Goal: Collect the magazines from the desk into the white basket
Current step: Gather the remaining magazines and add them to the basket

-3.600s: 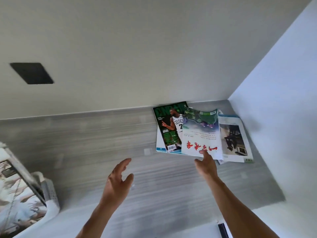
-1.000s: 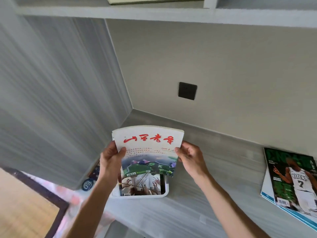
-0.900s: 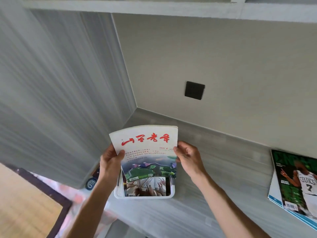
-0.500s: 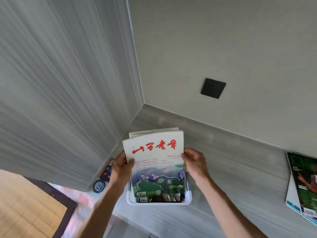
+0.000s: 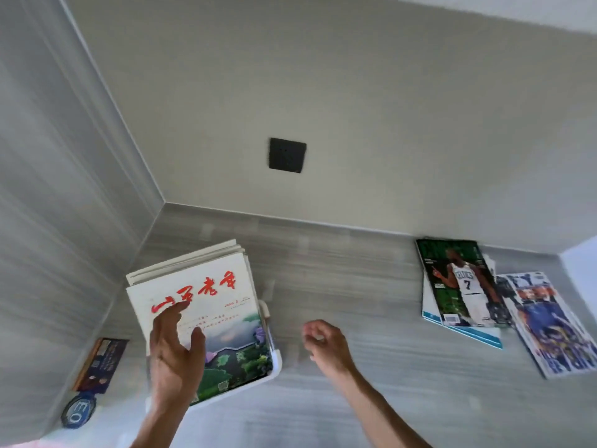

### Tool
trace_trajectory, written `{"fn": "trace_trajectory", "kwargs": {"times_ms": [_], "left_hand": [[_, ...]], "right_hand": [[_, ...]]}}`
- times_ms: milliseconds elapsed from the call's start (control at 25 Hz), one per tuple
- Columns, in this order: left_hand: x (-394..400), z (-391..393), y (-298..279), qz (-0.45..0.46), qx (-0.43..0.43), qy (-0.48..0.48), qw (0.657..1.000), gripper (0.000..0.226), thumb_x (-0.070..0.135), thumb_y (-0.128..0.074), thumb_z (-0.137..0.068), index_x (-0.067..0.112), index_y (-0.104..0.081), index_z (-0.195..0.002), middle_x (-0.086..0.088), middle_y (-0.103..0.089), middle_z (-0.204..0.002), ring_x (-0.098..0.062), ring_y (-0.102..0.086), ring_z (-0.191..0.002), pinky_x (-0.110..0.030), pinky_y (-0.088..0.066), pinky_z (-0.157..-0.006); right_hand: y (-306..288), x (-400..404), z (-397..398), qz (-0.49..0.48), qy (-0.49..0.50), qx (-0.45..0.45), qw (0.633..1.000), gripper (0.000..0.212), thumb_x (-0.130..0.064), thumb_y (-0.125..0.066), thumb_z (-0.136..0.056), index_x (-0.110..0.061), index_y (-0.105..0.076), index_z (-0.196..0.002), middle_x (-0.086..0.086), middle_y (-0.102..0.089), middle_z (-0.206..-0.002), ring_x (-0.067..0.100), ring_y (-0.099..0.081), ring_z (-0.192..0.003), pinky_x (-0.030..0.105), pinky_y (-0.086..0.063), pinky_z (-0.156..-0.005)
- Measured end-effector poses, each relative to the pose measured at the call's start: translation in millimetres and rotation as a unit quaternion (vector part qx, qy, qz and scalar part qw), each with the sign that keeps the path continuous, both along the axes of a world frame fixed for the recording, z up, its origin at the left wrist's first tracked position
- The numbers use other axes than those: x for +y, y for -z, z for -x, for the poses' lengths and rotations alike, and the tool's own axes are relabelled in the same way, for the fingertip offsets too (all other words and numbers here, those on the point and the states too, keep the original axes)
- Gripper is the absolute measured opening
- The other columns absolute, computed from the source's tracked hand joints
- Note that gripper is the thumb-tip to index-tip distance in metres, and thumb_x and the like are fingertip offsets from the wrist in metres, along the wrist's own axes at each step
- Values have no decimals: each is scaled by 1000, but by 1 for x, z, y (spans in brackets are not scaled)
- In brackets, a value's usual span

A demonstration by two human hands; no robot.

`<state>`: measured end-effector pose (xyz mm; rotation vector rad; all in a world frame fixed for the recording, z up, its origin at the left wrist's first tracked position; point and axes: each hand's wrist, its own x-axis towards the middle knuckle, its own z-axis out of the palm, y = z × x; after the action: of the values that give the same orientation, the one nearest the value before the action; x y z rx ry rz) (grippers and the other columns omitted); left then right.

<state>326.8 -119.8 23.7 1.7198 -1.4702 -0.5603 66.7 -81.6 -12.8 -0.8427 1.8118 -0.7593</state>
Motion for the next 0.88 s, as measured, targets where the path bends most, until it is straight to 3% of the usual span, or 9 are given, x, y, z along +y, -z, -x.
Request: {"fn": "trace_trajectory", "kwargs": {"times_ms": [160,320,440,520,600,720,880], "left_hand": [[11,87,0,-78,47,129,987,42,5,-59,-80,10,-57,-121,-14,-62,-118,-33,-59,-104,-44,-48,-90],[40,169,10,-130,37,253,958,55,-15,-63,-77,21,-57,-119,-6,-63,-116,-31,-62,-105,-24,-45,-89],[63,237,11,-155,18,310,938,57,-12,-63,-78,26,-55,-120,-5,-63,-120,-26,-62,-110,-37,-48,-89],[76,283,9,-160,5,348,924,56,-7,-63,-80,28,-55,-123,0,-62,-124,-21,-60,-112,-35,-47,-89],[90,335,9,-171,-12,368,914,54,-2,-62,-82,33,-53,-123,6,-61,-124,-16,-58,-112,-33,-47,-89],[106,401,12,-182,-38,400,897,52,6,-58,-85,37,-52,-126,13,-58,-128,-7,-55,-113,-27,-43,-89],[118,465,21,-204,-88,448,866,52,15,-56,-87,39,-47,-133,18,-52,-136,-1,-50,-119,-26,-41,-100]], "right_hand": [[0,60,89,-36,99,-2,994,29,-3,-63,-83,-29,-68,-74,-2,-69,-77,14,-63,-72,29,-47,-67],[-9,106,201,-51,172,-18,984,25,2,-61,-85,-20,-68,-75,4,-65,-73,14,-56,-58,23,-39,-52],[-9,133,291,-60,223,-18,973,17,-2,-62,-89,-16,-68,-81,8,-65,-78,15,-56,-59,21,-39,-51],[-4,149,345,-65,254,-15,965,11,-5,-62,-90,-13,-69,-90,9,-66,-80,17,-58,-63,22,-41,-50],[4,167,399,-74,260,5,963,13,-9,-64,-90,-9,-69,-102,8,-68,-84,18,-60,-67,26,-46,-54],[20,192,467,-72,224,113,965,22,-11,-70,-85,-7,-68,-107,10,-72,-103,23,-65,-88,28,-45,-76],[37,207,527,-70,201,237,948,34,-20,-71,-85,-12,-64,-117,8,-68,-123,29,-63,-110,34,-47,-90]]}}
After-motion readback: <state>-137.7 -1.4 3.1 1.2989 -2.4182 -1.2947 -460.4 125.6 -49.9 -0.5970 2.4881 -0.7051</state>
